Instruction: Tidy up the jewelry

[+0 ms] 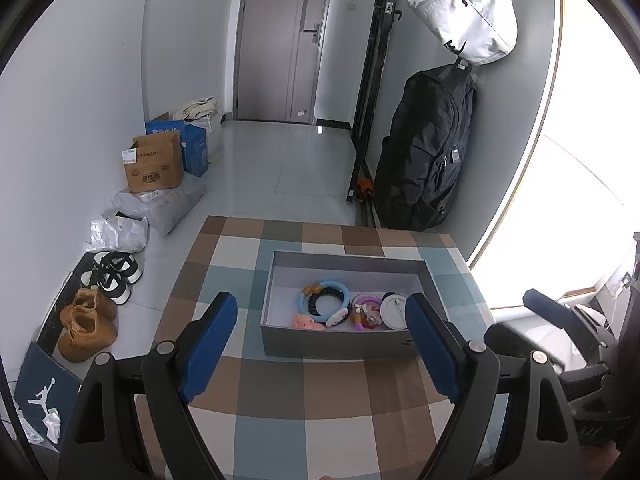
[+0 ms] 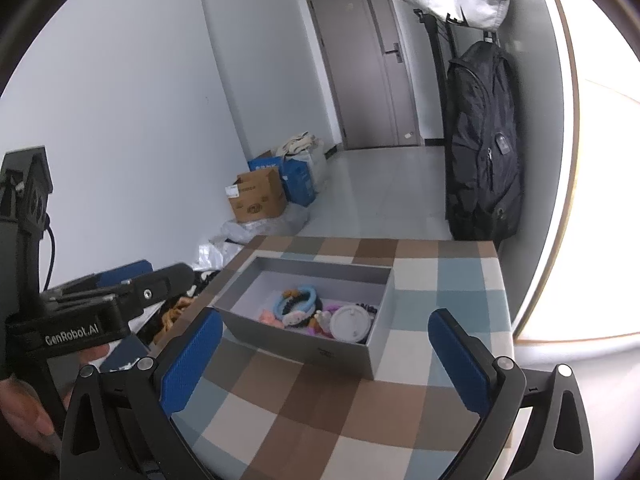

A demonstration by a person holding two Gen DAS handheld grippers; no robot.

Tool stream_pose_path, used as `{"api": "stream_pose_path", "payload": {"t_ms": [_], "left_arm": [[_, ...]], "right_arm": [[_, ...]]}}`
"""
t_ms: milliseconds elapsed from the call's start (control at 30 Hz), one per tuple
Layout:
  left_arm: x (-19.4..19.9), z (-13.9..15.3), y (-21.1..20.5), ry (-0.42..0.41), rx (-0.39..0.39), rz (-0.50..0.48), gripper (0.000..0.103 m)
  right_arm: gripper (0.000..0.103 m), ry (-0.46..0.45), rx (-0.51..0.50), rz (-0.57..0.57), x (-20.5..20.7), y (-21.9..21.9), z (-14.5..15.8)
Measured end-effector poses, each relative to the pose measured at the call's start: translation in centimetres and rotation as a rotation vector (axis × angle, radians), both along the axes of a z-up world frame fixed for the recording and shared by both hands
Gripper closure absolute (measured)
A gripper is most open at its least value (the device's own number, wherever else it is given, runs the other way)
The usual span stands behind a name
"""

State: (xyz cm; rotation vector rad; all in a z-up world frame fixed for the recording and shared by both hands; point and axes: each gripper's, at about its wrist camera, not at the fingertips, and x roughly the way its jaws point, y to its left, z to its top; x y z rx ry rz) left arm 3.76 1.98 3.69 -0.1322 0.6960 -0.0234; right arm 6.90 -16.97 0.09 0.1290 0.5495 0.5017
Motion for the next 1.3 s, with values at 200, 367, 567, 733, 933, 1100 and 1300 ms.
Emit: {"api": "stream_pose_path", "payload": {"t_ms": [200,367,567,733,933,1100,1300], "left_arm": [[-0.01,-0.16,-0.13,0.008,0.009,-0.007,0.02],[0.01,-0.17,-0.22,0.005,0.002,-0.012,0.02],[-0.05,-0.14,-0.21,0.001,0.003,-0.011,0.02],[-0.08,-0.14,0.07,0.003,-0.007,-0.007,0.02],[-0.05,-0.11,0.02,-0.005,0.001,-0.011,0.02],[0.01,-0.21,-0.09,0.002,-0.002,-0.015,0.02],[-0.05,-0.15,0.04,0.002,-0.013,-0.012,0.02]], "right_arm": [[0.0,-0.001,0.002,-0.001,-0.16,-0.06,0.06],[0.0,0.006,0.003,0.001,-0.07,-0.05,0.09],[0.0,0.005,-0.005,0.006,0.0,0.06,0.12],[0.0,0.005,0.0,0.006,0.03,0.06,0.08],[0.0,0.003,-0.004,0.008,-0.05,0.1,0.08],[0.0,0.005,-0.003,0.009,-0.08,0.09,0.08],[0.0,0.007,-0.006,0.012,-0.06,0.17,-0.02]]}}
